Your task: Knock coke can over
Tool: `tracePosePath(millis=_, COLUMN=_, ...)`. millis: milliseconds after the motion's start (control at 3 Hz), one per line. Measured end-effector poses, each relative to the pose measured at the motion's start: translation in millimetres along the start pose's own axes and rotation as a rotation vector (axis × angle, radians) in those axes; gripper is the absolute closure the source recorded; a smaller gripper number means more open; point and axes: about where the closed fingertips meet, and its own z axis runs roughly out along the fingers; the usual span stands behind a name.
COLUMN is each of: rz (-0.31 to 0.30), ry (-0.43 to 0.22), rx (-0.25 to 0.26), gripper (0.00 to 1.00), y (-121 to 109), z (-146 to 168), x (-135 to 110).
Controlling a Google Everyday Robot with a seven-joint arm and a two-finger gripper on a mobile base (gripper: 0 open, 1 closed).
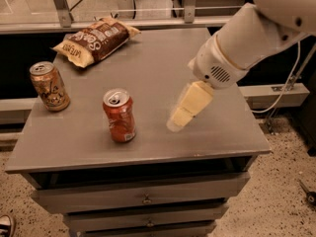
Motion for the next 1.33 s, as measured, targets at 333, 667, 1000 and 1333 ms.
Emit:
tracePosePath(millis=333, rz=0.024, ry=-0.088, rx=-0.037, gripper=0.0, y=14.2, z=37.7, x=-32.2)
tracePosePath(millis=667, rz=0.06, ry=-0.194, rx=-0.064, gripper=0.0, y=32.2, z=81.8, x=-55.4)
tracePosePath(millis=1000, rz=0.089, ry=-0.259, rx=-0.073, gripper=0.0, y=37.3, z=101.0, x=-69.5)
tracePosePath(millis=1333, rz=0.108, ry=-0.288, rx=-0.026, gripper=0.0, y=21.1, z=111.6, x=-71.4)
